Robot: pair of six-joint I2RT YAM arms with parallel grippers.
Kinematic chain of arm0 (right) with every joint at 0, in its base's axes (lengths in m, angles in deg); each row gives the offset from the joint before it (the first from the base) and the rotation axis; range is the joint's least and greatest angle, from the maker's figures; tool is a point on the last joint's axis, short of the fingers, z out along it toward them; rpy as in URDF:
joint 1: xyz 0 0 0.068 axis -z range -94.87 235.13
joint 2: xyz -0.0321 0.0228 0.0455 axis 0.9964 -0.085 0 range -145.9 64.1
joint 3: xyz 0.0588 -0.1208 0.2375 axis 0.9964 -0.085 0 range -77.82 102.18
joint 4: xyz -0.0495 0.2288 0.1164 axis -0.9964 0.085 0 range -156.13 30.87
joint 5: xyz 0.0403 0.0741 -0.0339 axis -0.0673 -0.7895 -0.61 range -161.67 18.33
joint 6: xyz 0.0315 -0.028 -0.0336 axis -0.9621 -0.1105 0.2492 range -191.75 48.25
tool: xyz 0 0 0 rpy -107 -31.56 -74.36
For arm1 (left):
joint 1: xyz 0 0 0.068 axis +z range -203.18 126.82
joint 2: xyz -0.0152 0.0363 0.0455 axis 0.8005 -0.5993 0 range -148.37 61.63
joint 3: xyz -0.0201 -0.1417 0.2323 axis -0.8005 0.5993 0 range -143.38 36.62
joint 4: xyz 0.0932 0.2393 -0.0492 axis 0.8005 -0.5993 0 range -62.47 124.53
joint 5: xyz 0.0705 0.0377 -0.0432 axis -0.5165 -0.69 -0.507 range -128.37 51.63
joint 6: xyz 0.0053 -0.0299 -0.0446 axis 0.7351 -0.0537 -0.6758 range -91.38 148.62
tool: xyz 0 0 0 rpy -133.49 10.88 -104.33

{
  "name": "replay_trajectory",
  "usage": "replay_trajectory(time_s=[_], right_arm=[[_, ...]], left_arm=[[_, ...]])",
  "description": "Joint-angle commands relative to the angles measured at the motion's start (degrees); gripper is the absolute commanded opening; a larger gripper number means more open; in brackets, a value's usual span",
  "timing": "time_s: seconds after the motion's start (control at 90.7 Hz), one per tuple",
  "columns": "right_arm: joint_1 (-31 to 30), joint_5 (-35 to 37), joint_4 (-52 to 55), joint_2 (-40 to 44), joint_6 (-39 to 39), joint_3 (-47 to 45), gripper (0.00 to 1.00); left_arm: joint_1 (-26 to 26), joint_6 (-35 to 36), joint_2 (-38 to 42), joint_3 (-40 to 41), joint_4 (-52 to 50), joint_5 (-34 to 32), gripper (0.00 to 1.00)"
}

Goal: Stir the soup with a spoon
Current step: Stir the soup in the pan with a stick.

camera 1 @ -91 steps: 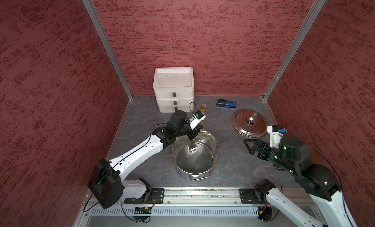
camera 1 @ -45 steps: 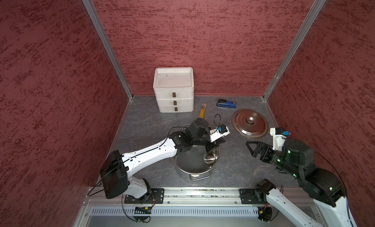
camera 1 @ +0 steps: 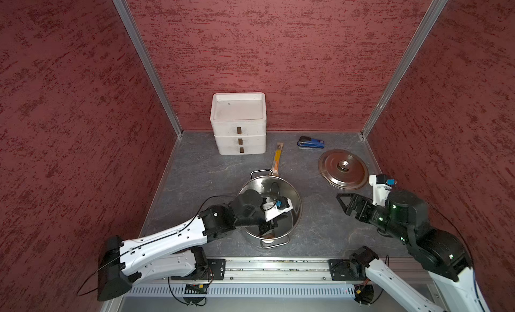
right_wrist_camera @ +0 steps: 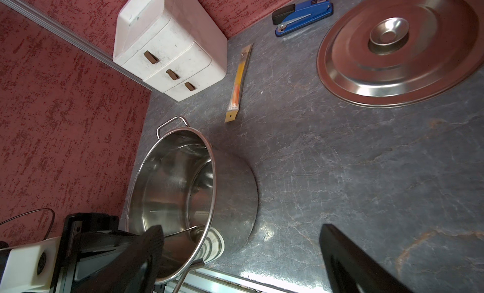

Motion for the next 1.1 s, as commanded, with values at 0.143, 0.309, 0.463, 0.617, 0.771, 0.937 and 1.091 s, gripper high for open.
replay_trajectory(time_s=[0.143, 0.309, 0.463, 0.617, 0.771, 0.937, 1.091], right_arm=[[-0.3, -1.1, -2.9, -1.9, 0.2, 0.4, 0.98], [-0.3, -1.0, -2.0, -2.2, 0.5, 1.8, 0.97], [-0.3, -0.5, -1.0, -1.8, 0.7, 2.5, 0.97], [-0.4, -0.3, -0.3, -1.2, 0.4, 2.6, 0.97], [-0.3, 0.5, 0.7, 0.2, 0.0, 2.6, 0.97], [-0.3, 1.2, 1.9, 1.4, -0.3, 2.5, 0.97], [-0.3, 1.6, 2.4, 2.0, -0.5, 2.4, 0.97]], left_arm=[[12.9, -1.8, 7.7, 4.3, -0.9, -2.4, 0.0], [21.5, -1.5, 5.2, 4.0, 2.0, 3.1, 0.0], [24.8, -0.1, -1.6, 0.3, 6.5, 6.4, 0.0], [24.9, -0.4, -10.9, -6.0, 11.7, 10.0, 0.0], [21.6, 0.8, -18.5, -12.6, 13.9, 11.2, 0.0], [15.6, 2.9, -24.0, -18.0, 13.6, 11.4, 0.0], [9.9, 3.6, -25.7, -19.9, 12.4, 10.9, 0.0]])
